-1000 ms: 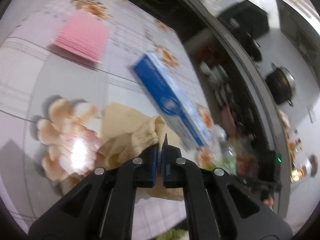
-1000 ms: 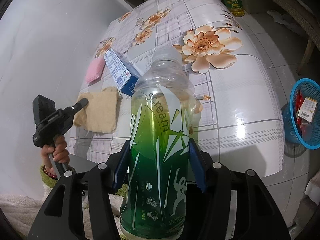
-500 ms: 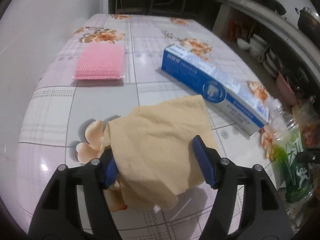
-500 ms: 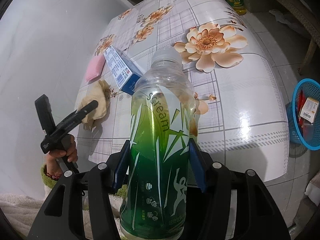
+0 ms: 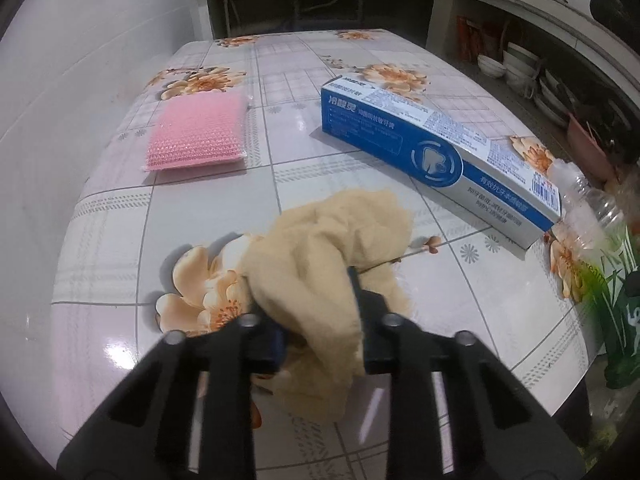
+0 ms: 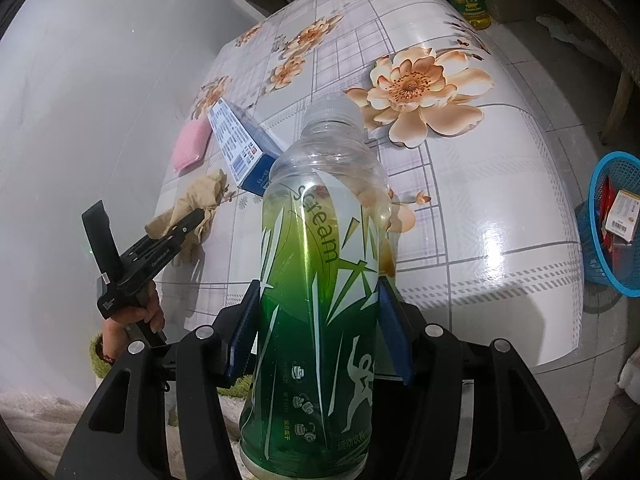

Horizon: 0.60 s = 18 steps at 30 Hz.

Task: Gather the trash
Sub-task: 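Grasp the tan paper napkin with the left tool while the right tool holds the bottle, then carry the napkin and bottle over the wastebasket and open both tools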

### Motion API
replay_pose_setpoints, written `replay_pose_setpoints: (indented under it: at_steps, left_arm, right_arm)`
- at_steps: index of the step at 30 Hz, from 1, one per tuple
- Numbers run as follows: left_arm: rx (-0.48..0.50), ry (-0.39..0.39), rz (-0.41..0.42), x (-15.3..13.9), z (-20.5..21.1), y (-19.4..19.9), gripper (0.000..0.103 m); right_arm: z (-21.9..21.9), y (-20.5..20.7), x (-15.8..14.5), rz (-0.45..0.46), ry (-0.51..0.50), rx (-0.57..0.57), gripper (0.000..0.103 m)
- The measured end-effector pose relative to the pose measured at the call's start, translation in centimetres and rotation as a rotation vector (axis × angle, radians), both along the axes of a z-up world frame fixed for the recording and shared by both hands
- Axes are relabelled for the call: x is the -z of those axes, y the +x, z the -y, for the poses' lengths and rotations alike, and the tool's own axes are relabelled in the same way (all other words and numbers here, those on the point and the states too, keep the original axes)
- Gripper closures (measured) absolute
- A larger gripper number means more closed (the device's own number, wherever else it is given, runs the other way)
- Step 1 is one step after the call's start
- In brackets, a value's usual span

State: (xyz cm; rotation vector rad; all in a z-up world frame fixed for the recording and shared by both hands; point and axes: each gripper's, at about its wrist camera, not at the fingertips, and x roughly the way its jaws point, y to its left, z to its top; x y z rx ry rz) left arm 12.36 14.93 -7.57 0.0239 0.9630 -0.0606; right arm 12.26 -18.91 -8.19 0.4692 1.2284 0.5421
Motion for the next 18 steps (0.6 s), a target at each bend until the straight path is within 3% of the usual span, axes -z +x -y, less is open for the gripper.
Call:
replay_pose_setpoints:
  at_steps: [18]
  left_arm:
    - [0.010,-0.230,0.086,-3.5,-0.4,-0.2,0.089]
  right_arm:
    - [2.1,-0.4,-1.0,0.045,0.071,0.084,0.049]
